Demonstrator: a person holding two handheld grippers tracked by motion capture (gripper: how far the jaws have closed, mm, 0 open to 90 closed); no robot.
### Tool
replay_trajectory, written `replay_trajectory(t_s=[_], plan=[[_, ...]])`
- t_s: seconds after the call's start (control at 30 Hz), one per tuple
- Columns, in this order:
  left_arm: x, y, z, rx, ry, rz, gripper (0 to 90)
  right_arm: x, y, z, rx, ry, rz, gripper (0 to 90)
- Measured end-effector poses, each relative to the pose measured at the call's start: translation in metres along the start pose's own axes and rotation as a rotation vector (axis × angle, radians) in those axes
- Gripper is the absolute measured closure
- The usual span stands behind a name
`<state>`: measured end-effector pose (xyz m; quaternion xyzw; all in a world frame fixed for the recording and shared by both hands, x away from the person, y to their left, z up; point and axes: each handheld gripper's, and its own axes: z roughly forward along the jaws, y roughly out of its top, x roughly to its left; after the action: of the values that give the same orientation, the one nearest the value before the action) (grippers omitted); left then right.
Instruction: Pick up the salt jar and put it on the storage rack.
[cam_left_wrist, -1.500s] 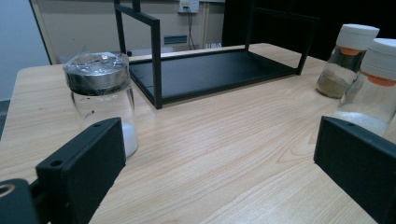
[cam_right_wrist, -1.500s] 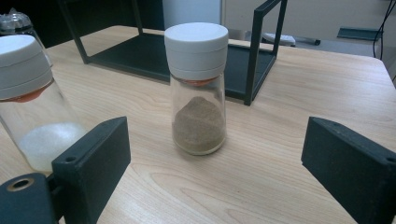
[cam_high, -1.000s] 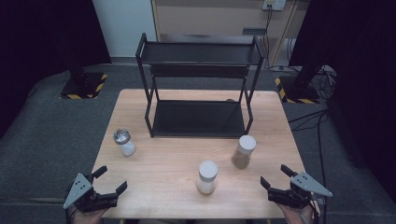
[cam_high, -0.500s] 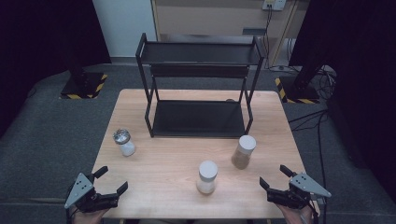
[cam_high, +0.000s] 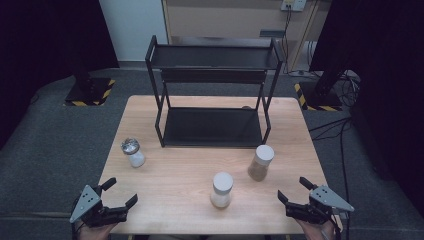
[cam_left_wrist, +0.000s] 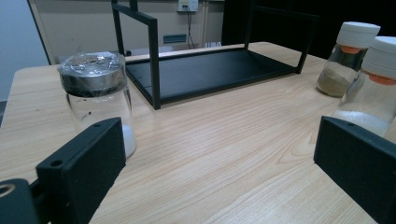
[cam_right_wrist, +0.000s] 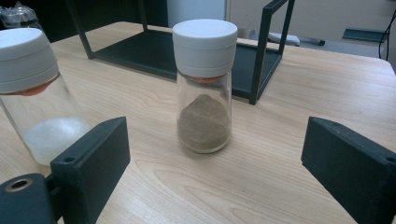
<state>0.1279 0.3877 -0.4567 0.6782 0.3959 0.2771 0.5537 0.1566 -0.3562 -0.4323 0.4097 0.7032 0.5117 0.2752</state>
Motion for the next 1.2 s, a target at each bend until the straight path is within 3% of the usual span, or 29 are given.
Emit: replay_trajectory(t_s=[0.23, 0.53, 0.63, 0.93, 1.2], plan=[[-0.003, 0.002, 0.0, 0.004, 0.007, 0.009, 1.0, 0.0, 0.0, 0.0, 0.001, 0.001, -0.002, 8.0], [-0.004, 0.008, -0.001, -0.009, 0.0, -0.024, 1.1, 0.0, 0.0, 0.0, 0.0, 0.001, -0.001, 8.0], [-0.003, 0.015, -0.002, -0.001, 0.002, -0.003, 1.7, 0.0, 0.0, 0.0, 0.001, 0.002, -0.003, 8.0], [0.012, 0.037, 0.002, 0.041, -0.007, 0.027, 2.2, 0.0, 0.0, 0.001, 0.002, 0.0, -0.001, 8.0], [0.035, 0.057, 0.008, 0.071, -0.022, 0.051, 3.4, 0.0, 0.0, 0.001, 0.002, -0.001, 0.0, 8.0]])
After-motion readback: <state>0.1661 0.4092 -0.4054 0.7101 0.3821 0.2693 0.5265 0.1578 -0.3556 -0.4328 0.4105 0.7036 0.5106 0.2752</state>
